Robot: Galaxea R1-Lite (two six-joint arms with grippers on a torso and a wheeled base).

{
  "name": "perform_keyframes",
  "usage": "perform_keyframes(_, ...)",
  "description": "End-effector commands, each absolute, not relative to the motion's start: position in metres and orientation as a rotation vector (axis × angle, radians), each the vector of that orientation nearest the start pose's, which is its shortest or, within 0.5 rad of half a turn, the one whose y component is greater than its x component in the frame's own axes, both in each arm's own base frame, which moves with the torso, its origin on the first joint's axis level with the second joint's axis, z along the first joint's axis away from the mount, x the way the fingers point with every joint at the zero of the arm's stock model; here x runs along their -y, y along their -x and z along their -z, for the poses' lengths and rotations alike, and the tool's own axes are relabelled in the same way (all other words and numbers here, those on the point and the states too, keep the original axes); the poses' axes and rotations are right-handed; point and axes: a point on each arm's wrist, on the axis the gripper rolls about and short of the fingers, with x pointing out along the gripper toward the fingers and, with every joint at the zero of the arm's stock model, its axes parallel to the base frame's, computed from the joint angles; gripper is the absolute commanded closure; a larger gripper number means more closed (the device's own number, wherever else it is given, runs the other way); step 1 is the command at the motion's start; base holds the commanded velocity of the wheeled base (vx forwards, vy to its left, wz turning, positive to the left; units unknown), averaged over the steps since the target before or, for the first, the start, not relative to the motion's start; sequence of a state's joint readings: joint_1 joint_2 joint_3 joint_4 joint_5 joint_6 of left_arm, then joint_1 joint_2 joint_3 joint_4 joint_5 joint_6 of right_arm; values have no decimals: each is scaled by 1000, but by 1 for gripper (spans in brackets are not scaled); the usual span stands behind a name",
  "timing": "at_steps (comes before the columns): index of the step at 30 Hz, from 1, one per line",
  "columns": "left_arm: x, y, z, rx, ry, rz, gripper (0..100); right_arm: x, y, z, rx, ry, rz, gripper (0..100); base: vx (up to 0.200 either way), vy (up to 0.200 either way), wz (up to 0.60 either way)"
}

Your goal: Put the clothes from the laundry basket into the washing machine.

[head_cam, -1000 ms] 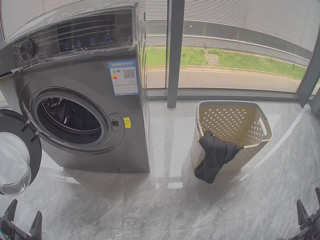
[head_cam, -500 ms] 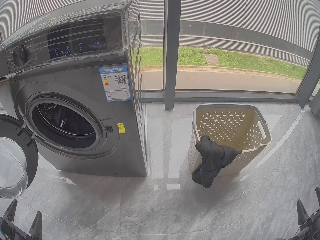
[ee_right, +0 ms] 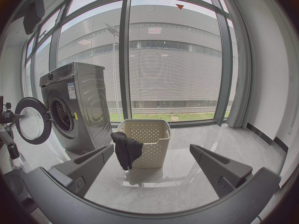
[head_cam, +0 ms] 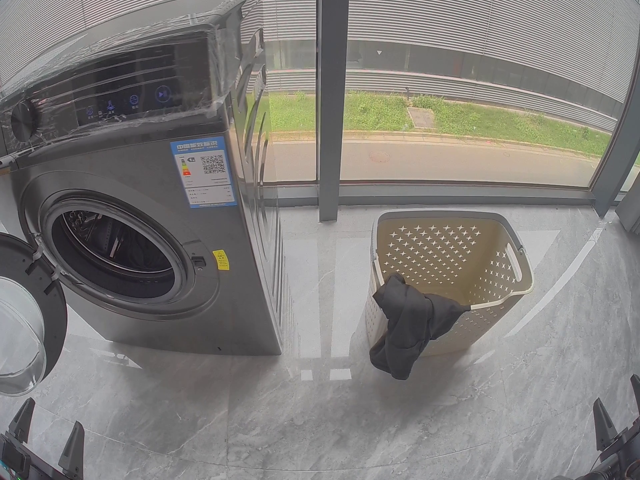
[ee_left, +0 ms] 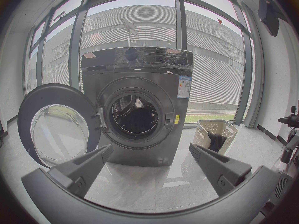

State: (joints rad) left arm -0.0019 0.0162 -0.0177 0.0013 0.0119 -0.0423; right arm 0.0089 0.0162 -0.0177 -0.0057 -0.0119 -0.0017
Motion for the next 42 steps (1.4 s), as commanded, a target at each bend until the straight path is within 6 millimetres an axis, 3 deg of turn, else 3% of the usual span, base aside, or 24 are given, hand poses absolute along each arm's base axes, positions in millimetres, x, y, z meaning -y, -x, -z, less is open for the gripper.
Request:
perform_keyframes(1,0,23,-76,0,41,-9,0,0,22,-76,0,2,3,0,0,-200,0)
perform_keyframes(14,0,23,-76,2,38,-11,0,0,22,-76,0,2,3,0,0,-200,0)
perform_keyframes(38,0,23,-76,2,43,-11,0,-1,22,-76,-1,25,-41,0,0,0,0)
perform_keyframes(42,0,23,-76,2,41,-11,0,0,22,-76,0,0,-20,0,200,0,0)
